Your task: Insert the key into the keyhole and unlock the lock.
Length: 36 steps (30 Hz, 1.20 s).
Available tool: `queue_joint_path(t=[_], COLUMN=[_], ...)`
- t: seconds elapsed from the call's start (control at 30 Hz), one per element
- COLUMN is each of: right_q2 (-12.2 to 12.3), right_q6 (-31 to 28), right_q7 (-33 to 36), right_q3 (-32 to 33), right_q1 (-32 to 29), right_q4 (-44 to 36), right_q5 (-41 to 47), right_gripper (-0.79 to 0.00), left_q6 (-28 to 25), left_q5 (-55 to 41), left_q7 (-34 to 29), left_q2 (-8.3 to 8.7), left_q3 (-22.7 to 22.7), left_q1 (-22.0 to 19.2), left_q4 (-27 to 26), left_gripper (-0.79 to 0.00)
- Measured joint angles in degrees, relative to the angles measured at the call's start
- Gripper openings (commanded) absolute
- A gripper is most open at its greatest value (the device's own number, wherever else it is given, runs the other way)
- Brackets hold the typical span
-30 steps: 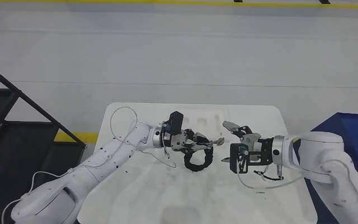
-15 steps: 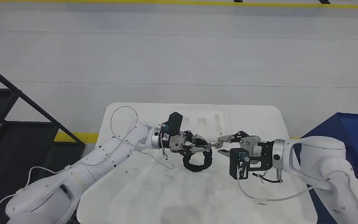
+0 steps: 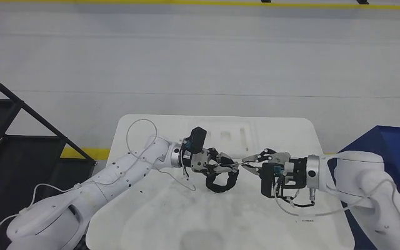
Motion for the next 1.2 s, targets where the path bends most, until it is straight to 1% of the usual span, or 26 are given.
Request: queue_joint_path(t=[0.13,0.27,0.37,0.53,0.77,0.87,1.0,1.2], right_q2=[0.13,0.31,0.46,0.73,1.12,1.26,1.44,1.44], right_q6=[0.23,2.66,5.03,10.82,15.45,18.26,22.91,27.26], right_q7=[2.39,6.49,9.69,14.65,18.91,20.69,24.74,28.91], right_q3=[-0.65,-1.40,-1.86,-2.10,-1.42,-1.13,-1.30,-2.20], right_q1=[0.27,0.96,1.37,1.31,0.43,-0.20,-0.76,-0.10], right_q4=[1.80,3.43,4.30,5.32,5.23,5.24,5.75,6.67], right_q5=[5.63,13.59,19.26,28.42,35.05,37.87,42.64,47.37], right_gripper=[-0.785,-0.785,-0.785,-0.785,-0.785,-0.785,-0.785,-0.785], left_q6=[0.00,0.28,0.68,2.45,3.51,4.04,4.37,4.89], left_q5=[0.90,2.40,3.91,7.06,10.19,11.31,12.23,13.05], left_q7=[-0.16,0.10,0.34,-0.45,-1.16,-1.85,-3.04,-4.64], left_q2=[-0.13,-0.30,-0.46,-0.61,-0.49,-0.41,-0.35,-0.37], left_q3=[-0.18,-1.47,-2.27,-3.66,-5.55,-6.40,-7.38,-8.75], left_q1=[-0.26,0.24,0.87,1.66,3.06,3.63,4.50,5.54], left_q4=[0.22,-0.25,-0.79,-1.70,-3.59,-4.15,-4.96,-5.86], left_gripper=[-0.785,-0.785,-0.785,-0.785,-0.785,-0.785,-0.785,-0.785])
